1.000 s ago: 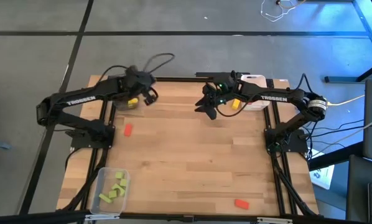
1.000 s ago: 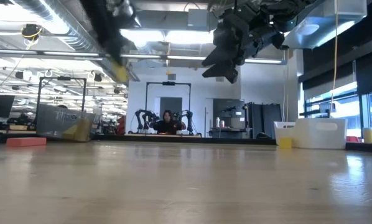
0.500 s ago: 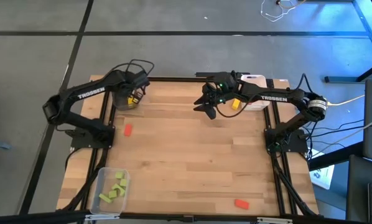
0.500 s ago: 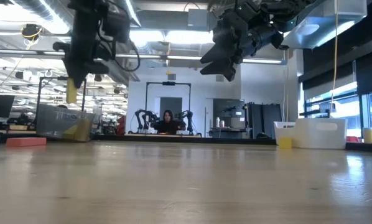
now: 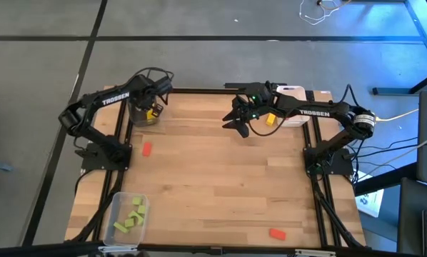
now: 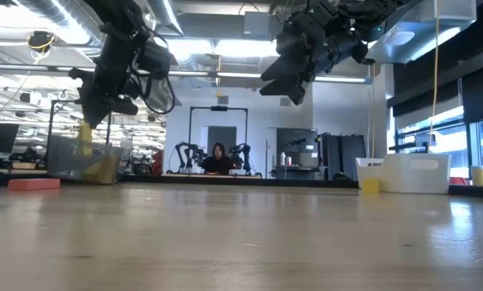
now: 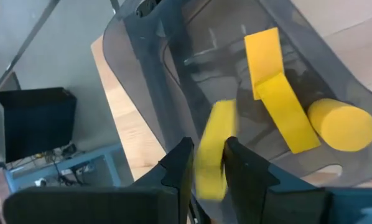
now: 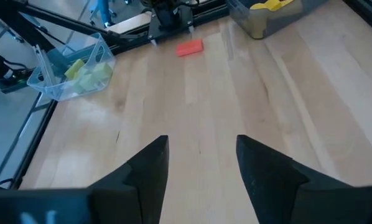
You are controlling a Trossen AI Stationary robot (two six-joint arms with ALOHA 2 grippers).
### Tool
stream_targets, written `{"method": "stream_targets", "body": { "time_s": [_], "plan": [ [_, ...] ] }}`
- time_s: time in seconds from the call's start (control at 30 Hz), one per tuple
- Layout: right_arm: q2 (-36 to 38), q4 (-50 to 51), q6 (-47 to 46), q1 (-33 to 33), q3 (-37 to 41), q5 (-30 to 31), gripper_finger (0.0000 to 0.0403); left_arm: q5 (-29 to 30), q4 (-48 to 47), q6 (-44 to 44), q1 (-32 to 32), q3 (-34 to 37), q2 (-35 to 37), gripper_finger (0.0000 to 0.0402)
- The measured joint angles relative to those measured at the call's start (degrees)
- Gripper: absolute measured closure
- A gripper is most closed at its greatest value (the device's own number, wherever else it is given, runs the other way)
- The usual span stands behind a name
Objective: Sort & place blocks by color
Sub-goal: Put the yellow block into the black bin
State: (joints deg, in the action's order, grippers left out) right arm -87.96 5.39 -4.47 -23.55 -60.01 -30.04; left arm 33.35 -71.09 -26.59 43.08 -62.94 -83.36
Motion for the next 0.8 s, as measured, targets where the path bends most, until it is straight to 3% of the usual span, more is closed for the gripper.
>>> {"method": "stream_targets", "body": {
  "time_s": [0.27, 0.4, 0.5, 0.7, 0.8],
  "plan": [
    [0.00, 0.11, -5.98, -0.18, 0.00, 1.68, 0.0215, 3.39, 0.18, 0.15, 0.79, 0.00, -0.56, 0.0317],
    [0.00, 1.99, -15.77, -1.78, -0.29, 5.14, 0.0215, 2.68, 0.19, -0.27, 0.20, 0.00, -0.06, 0.0319],
    [0.00, 13.52, -19.67, -3.85, -3.70, 7.63, 0.0220, 1.28, 0.17, -0.31, -1.03, 0.00, 0.71, 0.0319],
    [0.00, 43.44, -27.88, -8.50, -14.20, 27.96, 0.0240, -1.34, 0.24, -0.35, -3.35, 0.00, 1.30, 0.0319],
    [0.00, 51.77, -32.51, -10.15, -16.51, 30.28, 0.0242, -1.34, 0.32, -0.37, -4.20, 0.00, 1.32, 0.0319]
  ]
}}
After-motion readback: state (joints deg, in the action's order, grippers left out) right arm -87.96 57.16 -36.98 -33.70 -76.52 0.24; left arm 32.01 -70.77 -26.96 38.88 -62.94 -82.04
